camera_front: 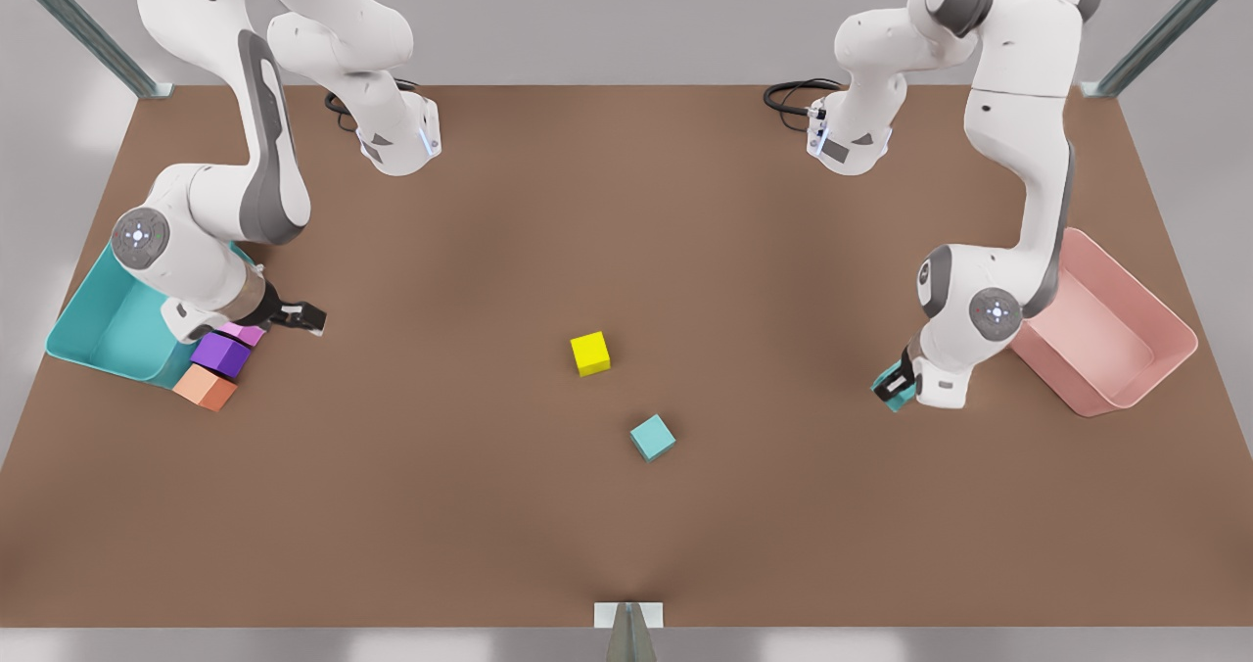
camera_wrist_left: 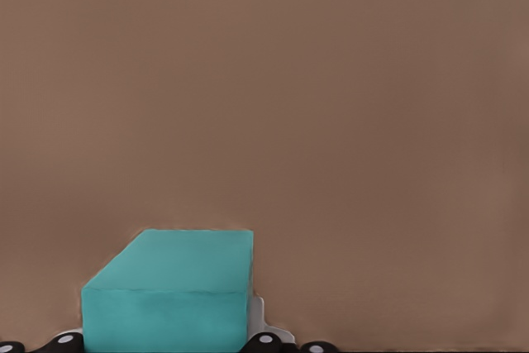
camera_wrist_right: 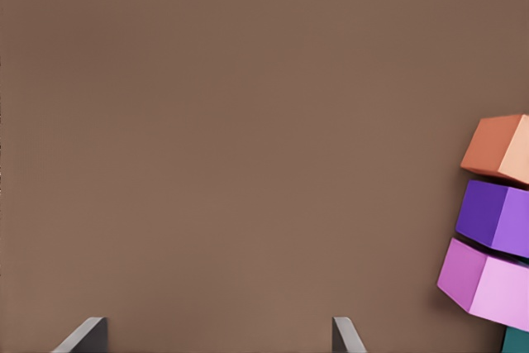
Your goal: Stack the two blue cubes on top of each other
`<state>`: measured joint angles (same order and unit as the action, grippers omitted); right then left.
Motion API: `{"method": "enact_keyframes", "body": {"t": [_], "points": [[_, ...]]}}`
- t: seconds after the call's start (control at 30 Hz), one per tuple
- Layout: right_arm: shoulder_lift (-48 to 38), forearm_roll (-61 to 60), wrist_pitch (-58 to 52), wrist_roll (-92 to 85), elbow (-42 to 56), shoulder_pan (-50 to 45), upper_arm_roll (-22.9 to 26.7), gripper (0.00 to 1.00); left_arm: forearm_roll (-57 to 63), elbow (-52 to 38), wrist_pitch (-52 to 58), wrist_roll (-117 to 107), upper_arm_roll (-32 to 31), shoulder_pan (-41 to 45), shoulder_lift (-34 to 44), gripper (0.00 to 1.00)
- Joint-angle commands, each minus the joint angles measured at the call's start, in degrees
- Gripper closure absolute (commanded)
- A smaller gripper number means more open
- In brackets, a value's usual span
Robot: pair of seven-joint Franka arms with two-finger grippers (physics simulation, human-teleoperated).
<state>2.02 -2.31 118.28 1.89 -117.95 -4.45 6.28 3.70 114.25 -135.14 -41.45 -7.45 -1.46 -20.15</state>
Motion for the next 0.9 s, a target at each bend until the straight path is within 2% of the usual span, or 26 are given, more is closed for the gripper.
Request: {"method": "enact_keyframes", "body": {"t": [0.0, 0.13, 0.27, 0.33, 0.4, 0.57, 0.87], "points": [[-0.1, -0.1, 1.7, -2.3, 0.1, 0.2, 0.0, 0.00, -0.5, -2.8, 7.8, -3.8, 0.0, 3.7, -0.3, 0.39], [-0.1, -0.1, 1.2, -2.2, 0.6, 0.2, 0.0, 0.00, -0.5, -7.8, 8.1, -10.9, -0.1, 12.4, -3.8, 0.39], [-0.5, -0.1, 0.3, -1.7, 1.0, 0.2, -0.7, 0.00, -0.5, -17.1, 8.2, -25.0, 0.0, 23.0, -12.4, 0.38], [-0.7, -0.1, -0.1, -1.6, 1.0, 0.2, -0.7, 0.00, -0.8, -19.9, 8.2, -26.8, -0.1, 24.4, -13.9, 0.38], [-0.8, -0.1, -0.1, -1.5, 1.0, 0.1, -0.7, 0.00, -1.1, -28.9, 8.3, -28.8, -0.1, 25.2, -20.2, 0.38], [-0.8, -0.1, -0.2, -1.5, 1.1, 0.1, -0.8, 0.00, -2.9, -40.8, 10.1, -33.2, 0.2, 26.7, -25.6, 0.38], [-1.1, -0.1, -0.7, -1.3, 1.1, 0.2, -1.6, 0.00, -2.5, -46.9, 10.0, -40.9, 1.2, 31.4, -30.3, 0.38]]}}
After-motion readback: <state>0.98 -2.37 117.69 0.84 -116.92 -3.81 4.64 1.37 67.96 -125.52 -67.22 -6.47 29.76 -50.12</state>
